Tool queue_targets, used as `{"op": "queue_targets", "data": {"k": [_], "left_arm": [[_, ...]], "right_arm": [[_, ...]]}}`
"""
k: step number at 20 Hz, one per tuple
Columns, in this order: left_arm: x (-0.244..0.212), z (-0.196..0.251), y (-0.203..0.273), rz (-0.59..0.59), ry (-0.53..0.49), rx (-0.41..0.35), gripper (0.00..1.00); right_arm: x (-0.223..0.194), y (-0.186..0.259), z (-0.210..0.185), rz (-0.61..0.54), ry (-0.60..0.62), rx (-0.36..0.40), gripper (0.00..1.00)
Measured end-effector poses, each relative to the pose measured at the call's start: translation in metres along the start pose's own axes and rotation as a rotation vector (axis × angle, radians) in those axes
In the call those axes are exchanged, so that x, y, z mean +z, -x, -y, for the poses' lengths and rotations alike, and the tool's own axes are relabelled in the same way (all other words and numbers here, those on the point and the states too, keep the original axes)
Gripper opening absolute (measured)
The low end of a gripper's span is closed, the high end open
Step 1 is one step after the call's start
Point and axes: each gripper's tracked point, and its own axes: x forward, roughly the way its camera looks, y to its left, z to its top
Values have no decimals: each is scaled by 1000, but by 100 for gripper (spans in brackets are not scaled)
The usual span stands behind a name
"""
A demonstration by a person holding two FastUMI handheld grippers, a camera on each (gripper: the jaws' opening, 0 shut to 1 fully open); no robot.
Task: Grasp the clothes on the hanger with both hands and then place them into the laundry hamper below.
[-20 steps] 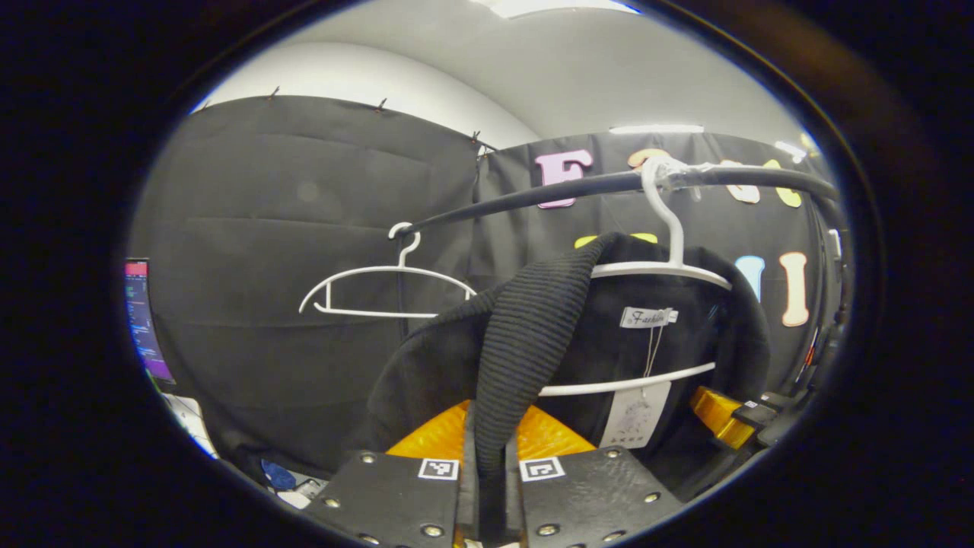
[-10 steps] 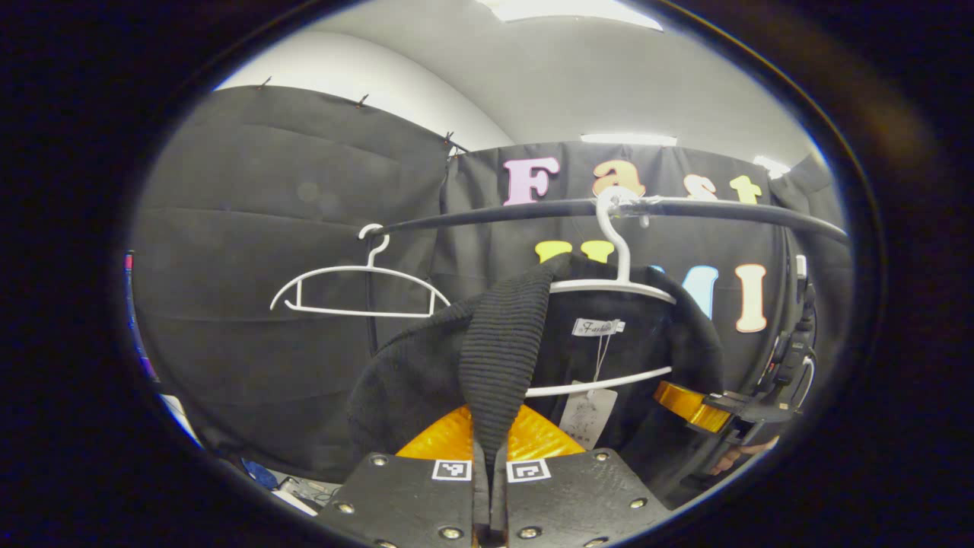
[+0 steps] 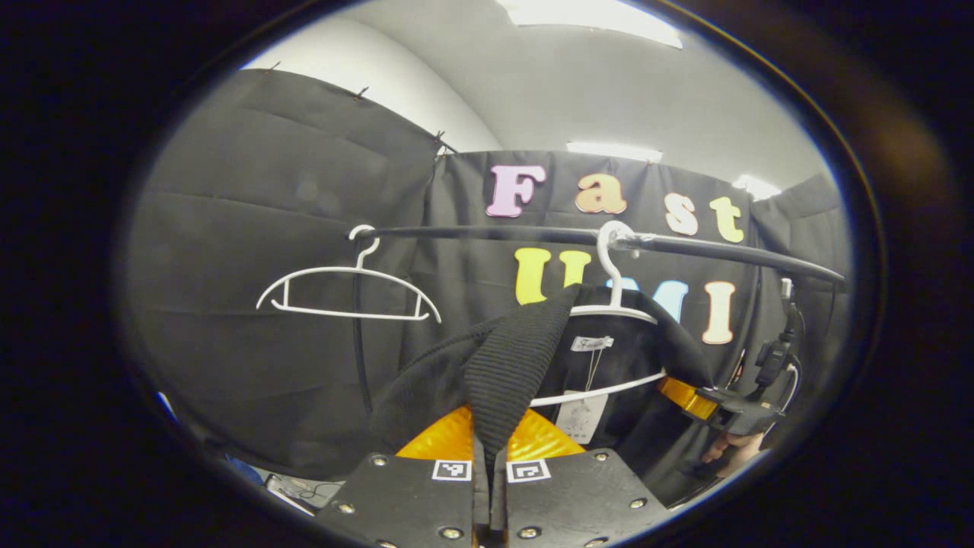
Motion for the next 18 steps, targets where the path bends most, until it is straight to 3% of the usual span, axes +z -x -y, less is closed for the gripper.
{"op": "queue_targets", "data": {"k": [3,8,14,18], "left_arm": [[14,-13,3,18,-25,-21,4],[30,-37,-11,56,-34,-46,4],[53,-58,-22,92,-142,-54,4],[57,-62,-32,100,-162,-71,4]], "right_arm": [[8,20,0,54,36,-53,9],[22,18,9,127,143,-116,8],[3,26,-5,87,157,-64,8],[-6,44,-13,73,149,-39,9]]}}
